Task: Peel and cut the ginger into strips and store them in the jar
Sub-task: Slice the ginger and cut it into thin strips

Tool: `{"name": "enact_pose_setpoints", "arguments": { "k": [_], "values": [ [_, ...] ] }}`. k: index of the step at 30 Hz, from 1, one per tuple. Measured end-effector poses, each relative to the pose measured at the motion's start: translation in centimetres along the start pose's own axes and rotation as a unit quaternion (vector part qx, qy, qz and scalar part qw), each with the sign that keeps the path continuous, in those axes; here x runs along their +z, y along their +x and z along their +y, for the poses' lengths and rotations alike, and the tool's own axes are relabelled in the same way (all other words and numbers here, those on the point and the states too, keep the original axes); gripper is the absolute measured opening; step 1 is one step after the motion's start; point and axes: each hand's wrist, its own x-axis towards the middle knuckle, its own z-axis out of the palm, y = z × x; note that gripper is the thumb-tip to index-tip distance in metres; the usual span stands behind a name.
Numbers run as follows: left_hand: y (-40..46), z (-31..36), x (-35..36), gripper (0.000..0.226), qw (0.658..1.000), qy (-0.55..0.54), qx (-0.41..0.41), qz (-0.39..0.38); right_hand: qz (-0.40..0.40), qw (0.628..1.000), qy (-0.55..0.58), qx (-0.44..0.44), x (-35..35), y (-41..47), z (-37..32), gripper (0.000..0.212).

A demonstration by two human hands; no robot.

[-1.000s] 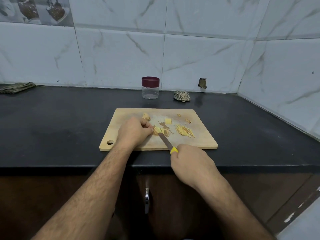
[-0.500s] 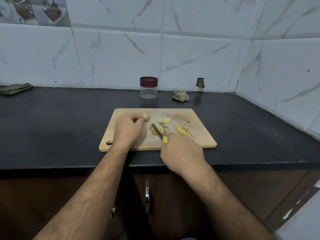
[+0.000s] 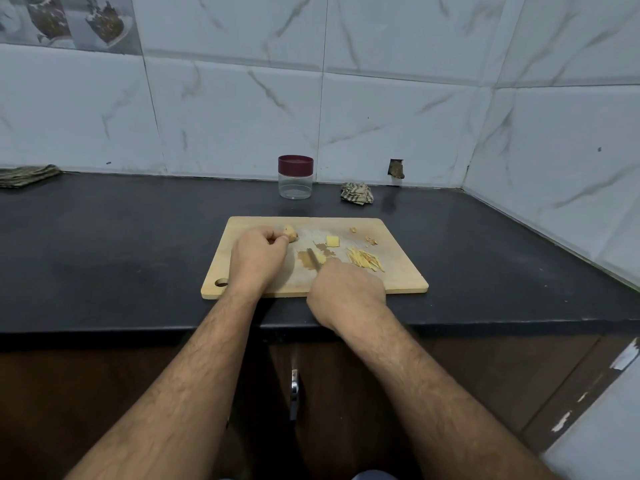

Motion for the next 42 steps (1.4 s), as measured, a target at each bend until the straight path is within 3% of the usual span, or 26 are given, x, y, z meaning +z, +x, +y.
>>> {"name": "enact_pose_setpoints", "arguments": {
  "k": [10, 17, 31, 42],
  "values": [
    [-0.7, 0.4, -0.3, 0.023, 1.0, 0.017, 0.008, 0.002, 0.012, 0.998, 0.018, 0.067, -0.8, -0.7, 3.6, 0.017],
    [-0.8, 0.5, -0.4, 0.025, 0.999, 0.031, 0.008, 0.001, 0.015, 0.998, 0.024, 0.056, -0.6, -0.3, 3.1, 0.005],
    [-1.1, 0.8, -0.4, 0.031, 0.998, 0.058, 0.01, -0.003, 0.017, 0.997, 0.035, 0.064, -0.3, 0.6, 4.6, 0.028],
    [-0.3, 1.1, 0.0, 0.016, 0.988, 0.15, 0.012, -0.029, 0.016, 0.993, 0.095, 0.067, -2.1, 1.0, 5.3, 0.017]
  ]
}}
